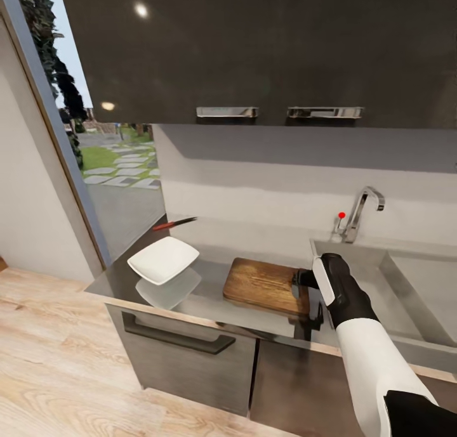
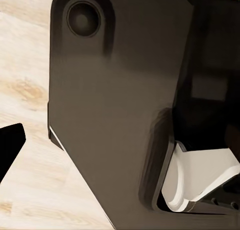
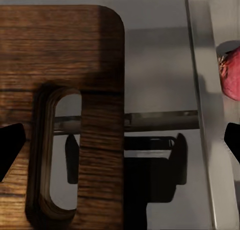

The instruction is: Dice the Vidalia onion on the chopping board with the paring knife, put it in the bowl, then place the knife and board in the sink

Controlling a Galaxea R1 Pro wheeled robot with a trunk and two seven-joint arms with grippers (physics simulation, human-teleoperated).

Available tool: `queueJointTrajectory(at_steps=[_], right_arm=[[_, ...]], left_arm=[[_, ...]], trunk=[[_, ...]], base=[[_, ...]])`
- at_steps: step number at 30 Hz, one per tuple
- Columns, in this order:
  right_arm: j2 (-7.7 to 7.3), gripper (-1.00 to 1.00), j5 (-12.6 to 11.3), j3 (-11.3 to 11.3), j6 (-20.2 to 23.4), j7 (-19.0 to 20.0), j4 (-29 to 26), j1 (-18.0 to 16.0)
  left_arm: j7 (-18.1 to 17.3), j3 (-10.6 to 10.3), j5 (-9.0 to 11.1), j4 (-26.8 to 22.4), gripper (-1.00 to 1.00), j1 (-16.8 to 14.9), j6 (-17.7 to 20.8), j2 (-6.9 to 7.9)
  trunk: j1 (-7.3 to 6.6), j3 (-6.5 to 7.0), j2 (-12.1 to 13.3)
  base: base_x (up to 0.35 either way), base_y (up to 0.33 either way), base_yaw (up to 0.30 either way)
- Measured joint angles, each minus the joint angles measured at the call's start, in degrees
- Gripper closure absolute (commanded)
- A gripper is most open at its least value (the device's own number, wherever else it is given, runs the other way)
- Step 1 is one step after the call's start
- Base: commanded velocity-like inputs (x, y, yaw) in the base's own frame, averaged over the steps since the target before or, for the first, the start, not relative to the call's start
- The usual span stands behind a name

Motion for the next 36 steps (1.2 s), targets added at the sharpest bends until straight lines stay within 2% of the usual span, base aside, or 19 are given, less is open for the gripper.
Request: queueJointTrajectory(at_steps=[15, 16, 18, 19, 20, 25, 27, 29, 31, 34, 36], right_arm=[[0.01, -1.0, -0.08, 0.45, -0.72, 1.11, -0.34, 0.0], [-0.04, -1.0, -0.1, 0.56, -2.35, 3.73, -0.36, 0.11], [-0.1, -1.0, 0.04, 0.6, -4.4, 6.21, -0.39, 0.17], [-0.26, -1.0, 0.23, 0.64, -6.92, 8.77, -0.42, 0.36], [-0.4, -1.0, 0.61, 0.68, -9.76, 11.11, -0.43, 0.64], [-0.97, -1.0, 3.61, 0.78, -18.9, 17.37, -0.52, 1.95], [-1.49, -1.0, 6.84, 0.83, -24.05, 23.06, -1.4, 3.45], [-2.01, -1.0, 8.54, 0.74, -26.86, 27.87, -2.31, 4.67], [-3.7, -1.0, 10.23, 0.38, -30.21, 37.38, -4.65, 6.2], [-5.42, -1.0, 10.6, -0.72, -30.91, 40.51, -5.52, 6.62], [-5.85, -1.0, 10.65, -1.27, -30.97, 41.04, -5.79, 6.68]], left_arm=[[-0.01, 0.0, 0.0, 0.0, -1.0, 0.0, -0.01, 0.04], [-0.01, 0.0, 0.0, 0.0, -1.0, 0.0, -0.01, 0.04], [-0.01, 0.0, 0.0, 0.0, -1.0, 0.0, -0.01, 0.04], [-0.01, 0.0, 0.0, 0.0, -1.0, 0.0, 0.0, 0.04], [-0.01, 0.01, 0.0, 0.0, -1.0, 0.0, 0.01, 0.04], [-0.01, 0.03, 0.0, -0.01, -1.0, 0.0, 0.02, 0.07], [-0.01, 0.03, 0.0, -0.01, -1.0, 0.0, 0.02, 0.11], [-0.01, 0.03, 0.0, -0.01, -1.0, 0.01, 0.01, 0.12], [-0.01, 0.03, 0.0, -0.02, -1.0, 0.01, 0.01, 0.12], [-0.01, 0.03, 0.0, -0.02, -1.0, 0.01, 0.0, 0.13], [-0.01, 0.02, 0.0, -0.01, -1.0, 0.01, -0.03, 0.13]], trunk=[[0.0, 1.39, 0.0], [0.0, 1.44, 0.0], [0.0, 1.5, 0.0], [0.0, 1.51, 0.0], [0.0, 1.52, 0.0], [0.0, 1.53, 0.01], [0.0, 1.53, 0.01], [0.0, 1.53, 0.01], [0.0, 1.53, 0.01], [0.0, 1.53, 0.01], [0.0, 1.53, 0.01]], base=[[0.0, 0.0, 0.0], [0.0, 0.005, 0.0], [0.0, 0.034, 0.0], [0.0, 0.116, 0.0], [0.0, 0.183, 0.0], [0.0, 0.273, 0.0], [0.0, 0.313, 0.0], [0.0, 0.318, 0.0], [0.0, 0.321, 0.0], [0.0, 0.321, 0.0], [0.0, 0.246, 0.0]])
